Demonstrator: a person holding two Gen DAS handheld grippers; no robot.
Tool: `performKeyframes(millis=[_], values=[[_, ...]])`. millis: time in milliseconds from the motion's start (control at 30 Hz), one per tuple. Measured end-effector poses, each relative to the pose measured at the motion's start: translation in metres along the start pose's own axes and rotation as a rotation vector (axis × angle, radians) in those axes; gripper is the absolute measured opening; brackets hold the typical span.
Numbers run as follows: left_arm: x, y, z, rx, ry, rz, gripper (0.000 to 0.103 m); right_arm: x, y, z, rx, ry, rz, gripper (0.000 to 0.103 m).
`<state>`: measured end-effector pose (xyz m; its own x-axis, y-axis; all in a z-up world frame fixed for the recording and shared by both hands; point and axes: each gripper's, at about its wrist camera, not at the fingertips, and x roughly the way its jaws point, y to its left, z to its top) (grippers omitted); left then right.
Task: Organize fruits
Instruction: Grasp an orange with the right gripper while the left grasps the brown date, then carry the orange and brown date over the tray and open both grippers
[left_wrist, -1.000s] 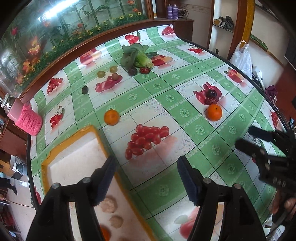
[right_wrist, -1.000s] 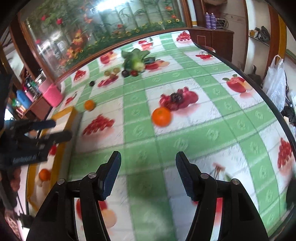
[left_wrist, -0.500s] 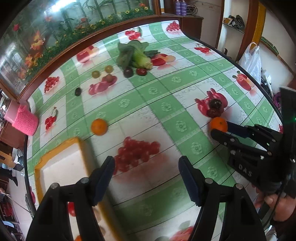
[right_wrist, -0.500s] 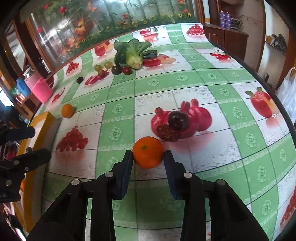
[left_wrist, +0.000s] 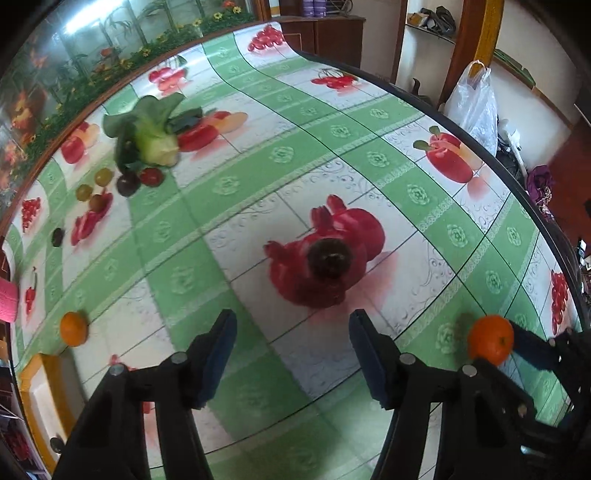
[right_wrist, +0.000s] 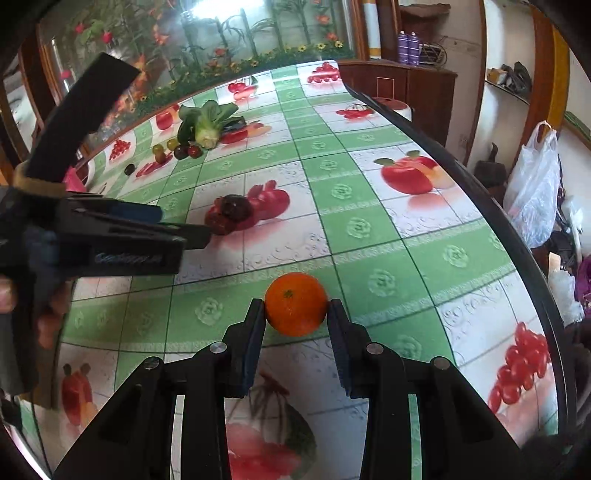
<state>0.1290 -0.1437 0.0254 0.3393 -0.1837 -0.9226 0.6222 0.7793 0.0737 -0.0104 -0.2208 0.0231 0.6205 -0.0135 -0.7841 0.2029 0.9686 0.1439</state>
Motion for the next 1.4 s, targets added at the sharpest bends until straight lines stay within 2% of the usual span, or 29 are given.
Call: performKeyframes(millis=[133, 200, 233, 267, 567, 967, 1167, 1400], values=[[0.009, -0.006, 0.002, -0.001, -0.003, -0.007, 0.059, 0.001, -0.002, -0.001, 0.014, 0.005, 0.015, 0.034], [0.009, -0.006, 0.004, -0.015, -0.016, -0.026, 0.052, 0.003, -0.002, -0.001, 0.017, 0.008, 0.021, 0.034], [0.010, -0.005, 0.005, -0.024, -0.021, -0.049, 0.040, 0.003, -0.002, -0.001, 0.019, 0.009, 0.024, 0.034], [0.009, -0.005, 0.005, -0.033, -0.024, -0.062, 0.033, 0.004, -0.001, -0.001, 0.020, 0.009, 0.029, 0.034], [-0.001, -0.014, -0.007, 0.045, -0.066, -0.002, 0.033, 0.005, 0.004, -0.001, 0.019, 0.010, 0.044, 0.034], [-0.033, 0.000, -0.037, 0.065, -0.104, -0.029, 0.033, -0.006, 0.015, -0.013, 0.034, 0.018, 0.022, 0.034], [-0.051, 0.025, -0.059, 0.048, -0.105, -0.067, 0.033, -0.016, 0.031, -0.025, 0.035, 0.020, 0.007, 0.034], [-0.076, 0.069, -0.090, 0.021, -0.115, -0.074, 0.033, -0.025, 0.067, -0.039, 0.030, 0.021, 0.018, 0.034]])
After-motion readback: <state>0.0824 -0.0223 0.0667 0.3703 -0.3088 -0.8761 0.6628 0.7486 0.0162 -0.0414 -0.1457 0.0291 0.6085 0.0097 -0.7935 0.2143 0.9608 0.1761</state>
